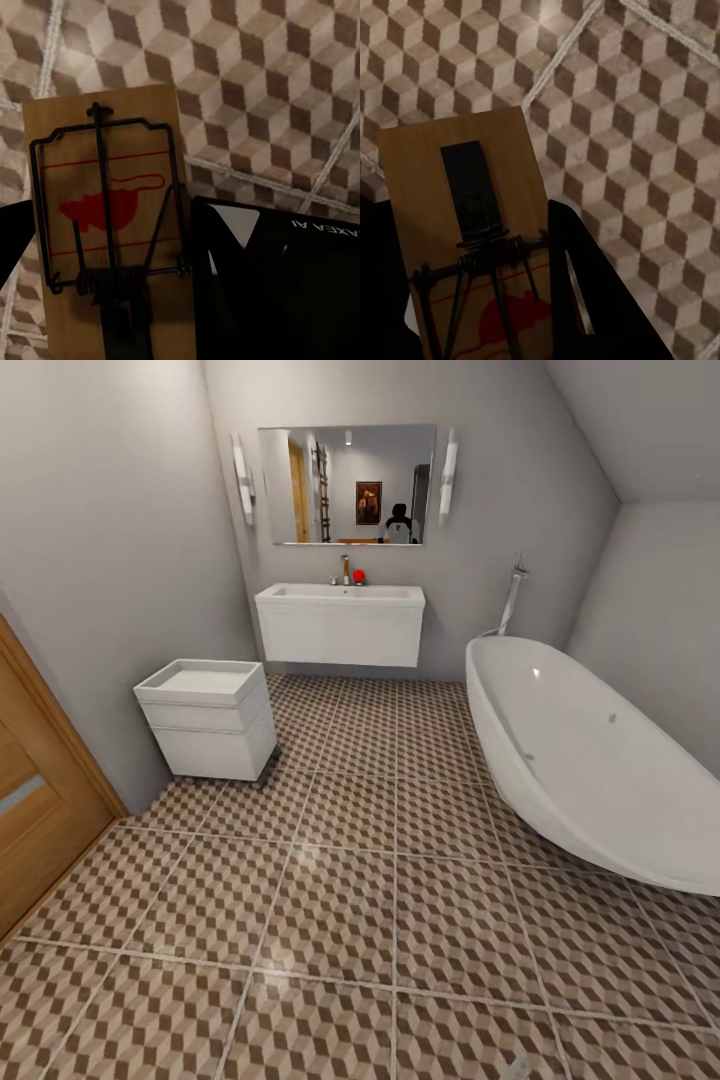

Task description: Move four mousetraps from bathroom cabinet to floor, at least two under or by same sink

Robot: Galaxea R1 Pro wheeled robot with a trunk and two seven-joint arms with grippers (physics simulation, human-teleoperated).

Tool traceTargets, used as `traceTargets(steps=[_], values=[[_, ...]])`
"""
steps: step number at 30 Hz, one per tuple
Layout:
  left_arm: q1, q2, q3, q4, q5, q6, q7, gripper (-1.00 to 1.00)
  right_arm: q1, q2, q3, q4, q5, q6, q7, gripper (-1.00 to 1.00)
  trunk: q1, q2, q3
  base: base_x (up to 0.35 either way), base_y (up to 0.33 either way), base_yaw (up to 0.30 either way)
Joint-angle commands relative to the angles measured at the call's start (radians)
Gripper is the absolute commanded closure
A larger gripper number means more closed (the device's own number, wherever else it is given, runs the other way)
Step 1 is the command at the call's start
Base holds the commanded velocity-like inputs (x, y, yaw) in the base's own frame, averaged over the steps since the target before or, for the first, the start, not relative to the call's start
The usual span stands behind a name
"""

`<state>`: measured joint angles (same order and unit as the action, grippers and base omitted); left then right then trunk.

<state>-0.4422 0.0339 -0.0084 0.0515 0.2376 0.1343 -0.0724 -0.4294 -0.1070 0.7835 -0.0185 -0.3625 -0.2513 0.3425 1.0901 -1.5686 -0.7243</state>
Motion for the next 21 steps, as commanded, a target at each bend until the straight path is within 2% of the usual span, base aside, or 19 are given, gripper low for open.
traceTargets(steps=[1, 10, 21], values=[[-0.001, 0.001, -0.002, 0.002, 0.004, 0.003, -0.004, 1.0, 0.0, 0.0, 0.008, 0.004, -0.011, -0.001, 0.004, 1.0, 0.0, 0.0, -0.001, 0.102, 0.0, 0.0], [-0.001, 0.0, -0.003, 0.002, 0.003, 0.005, -0.003, 1.0, 0.028, 0.001, 0.008, 0.02, -0.012, 0.0, 0.003, 1.0, 0.0, 0.0, -0.001, 0.277, 0.0, 0.0], [-0.001, 0.0, -0.004, 0.002, 0.003, 0.007, -0.001, 1.0, 0.031, 0.001, 0.007, 0.02, -0.012, -0.001, 0.002, 1.0, 0.0, 0.0, -0.001, 0.331, 0.0, 0.0]])
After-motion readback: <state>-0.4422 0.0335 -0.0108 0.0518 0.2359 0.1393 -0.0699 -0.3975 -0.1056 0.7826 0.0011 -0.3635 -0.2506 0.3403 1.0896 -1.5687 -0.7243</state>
